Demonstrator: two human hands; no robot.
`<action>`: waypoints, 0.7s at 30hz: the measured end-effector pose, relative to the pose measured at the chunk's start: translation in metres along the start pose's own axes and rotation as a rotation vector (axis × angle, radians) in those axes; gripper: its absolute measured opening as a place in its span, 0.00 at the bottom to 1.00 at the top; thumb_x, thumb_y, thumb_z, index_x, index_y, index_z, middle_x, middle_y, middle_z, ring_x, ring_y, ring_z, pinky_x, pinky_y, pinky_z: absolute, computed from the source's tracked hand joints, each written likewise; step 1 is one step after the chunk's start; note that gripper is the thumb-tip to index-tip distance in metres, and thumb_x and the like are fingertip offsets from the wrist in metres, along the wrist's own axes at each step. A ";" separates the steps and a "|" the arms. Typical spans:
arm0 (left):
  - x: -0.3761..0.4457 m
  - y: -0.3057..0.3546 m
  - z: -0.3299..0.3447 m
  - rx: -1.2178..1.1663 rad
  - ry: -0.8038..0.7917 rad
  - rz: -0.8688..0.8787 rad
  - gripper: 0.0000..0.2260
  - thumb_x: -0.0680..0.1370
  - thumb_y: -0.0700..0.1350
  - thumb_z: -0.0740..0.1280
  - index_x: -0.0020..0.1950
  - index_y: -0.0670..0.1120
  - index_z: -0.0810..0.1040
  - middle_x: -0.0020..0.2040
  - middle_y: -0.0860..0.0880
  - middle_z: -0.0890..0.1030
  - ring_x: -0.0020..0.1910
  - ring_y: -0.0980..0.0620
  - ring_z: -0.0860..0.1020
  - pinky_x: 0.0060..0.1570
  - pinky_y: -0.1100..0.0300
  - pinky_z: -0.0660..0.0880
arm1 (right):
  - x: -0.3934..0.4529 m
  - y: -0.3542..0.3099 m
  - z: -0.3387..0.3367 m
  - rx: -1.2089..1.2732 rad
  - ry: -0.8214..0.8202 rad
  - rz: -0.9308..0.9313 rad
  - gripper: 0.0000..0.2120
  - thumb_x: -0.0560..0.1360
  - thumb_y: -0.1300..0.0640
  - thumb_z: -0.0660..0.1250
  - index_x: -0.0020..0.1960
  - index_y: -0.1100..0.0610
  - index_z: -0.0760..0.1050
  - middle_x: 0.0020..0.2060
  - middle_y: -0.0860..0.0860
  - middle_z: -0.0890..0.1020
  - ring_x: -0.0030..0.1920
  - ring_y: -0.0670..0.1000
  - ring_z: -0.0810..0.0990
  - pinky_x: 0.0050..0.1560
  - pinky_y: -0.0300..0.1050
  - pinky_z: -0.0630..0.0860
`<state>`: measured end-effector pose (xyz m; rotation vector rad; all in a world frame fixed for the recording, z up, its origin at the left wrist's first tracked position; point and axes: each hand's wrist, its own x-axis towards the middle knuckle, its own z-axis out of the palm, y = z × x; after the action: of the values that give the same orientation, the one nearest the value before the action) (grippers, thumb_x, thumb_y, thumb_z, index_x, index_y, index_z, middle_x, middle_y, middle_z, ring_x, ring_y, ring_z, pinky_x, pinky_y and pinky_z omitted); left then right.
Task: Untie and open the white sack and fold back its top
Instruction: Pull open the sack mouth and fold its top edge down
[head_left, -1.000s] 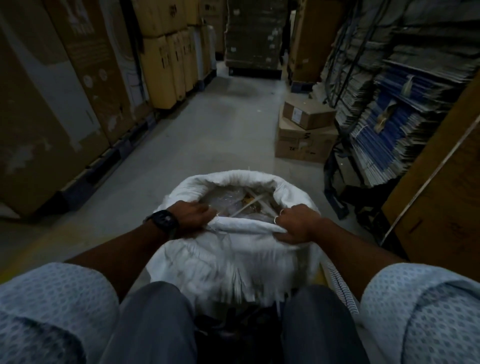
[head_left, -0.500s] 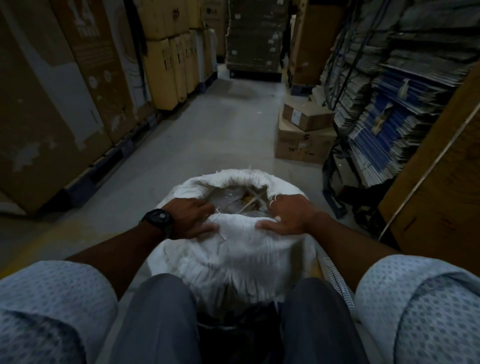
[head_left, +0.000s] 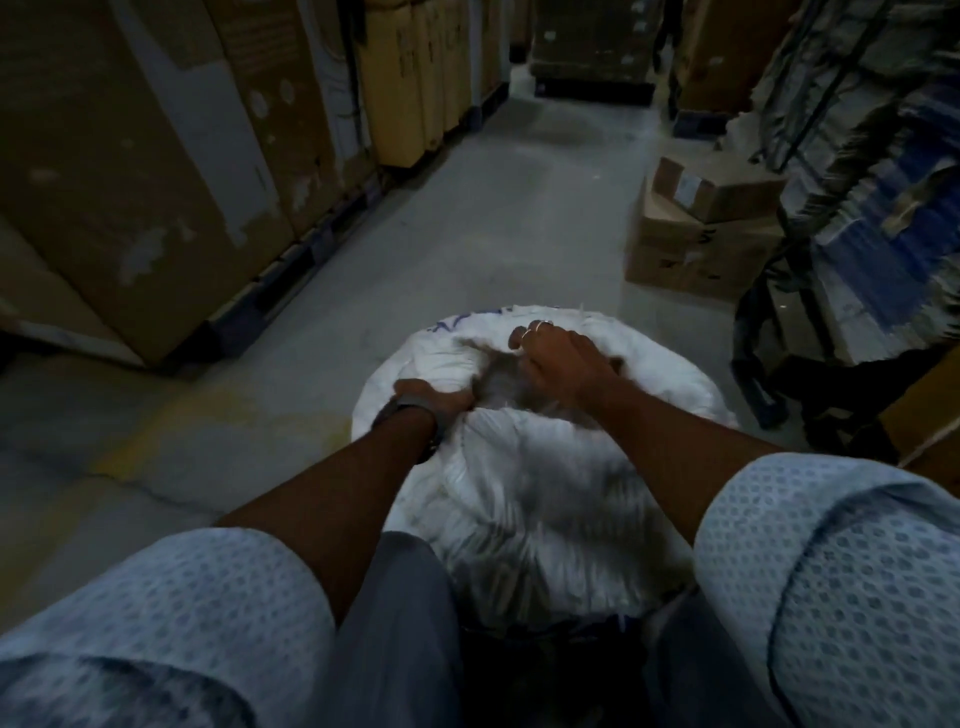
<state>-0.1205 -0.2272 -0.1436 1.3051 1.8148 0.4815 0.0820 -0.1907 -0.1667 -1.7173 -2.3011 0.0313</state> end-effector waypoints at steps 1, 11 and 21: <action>0.005 -0.002 0.002 -0.081 -0.037 -0.034 0.39 0.68 0.60 0.72 0.74 0.43 0.65 0.69 0.41 0.73 0.63 0.41 0.76 0.62 0.43 0.75 | 0.008 -0.002 0.010 0.024 -0.004 -0.033 0.22 0.77 0.56 0.62 0.70 0.53 0.69 0.68 0.56 0.73 0.67 0.58 0.72 0.66 0.58 0.68; 0.038 -0.011 0.019 -0.175 0.018 -0.068 0.31 0.69 0.48 0.64 0.71 0.43 0.65 0.67 0.41 0.73 0.60 0.37 0.75 0.61 0.46 0.75 | 0.067 -0.031 0.061 -0.158 -0.061 0.113 0.18 0.79 0.57 0.60 0.68 0.57 0.69 0.66 0.61 0.71 0.67 0.64 0.67 0.66 0.63 0.61; 0.093 -0.030 0.013 -0.528 0.022 -0.091 0.39 0.65 0.72 0.62 0.67 0.49 0.75 0.63 0.47 0.79 0.61 0.42 0.77 0.66 0.44 0.71 | 0.125 0.002 0.062 -0.110 -0.053 0.095 0.19 0.72 0.51 0.59 0.53 0.63 0.79 0.53 0.62 0.81 0.58 0.62 0.76 0.62 0.53 0.68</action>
<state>-0.1389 -0.1562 -0.2092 0.8523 1.6054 0.8571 0.0368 -0.0632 -0.2018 -1.9014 -2.2958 -0.0317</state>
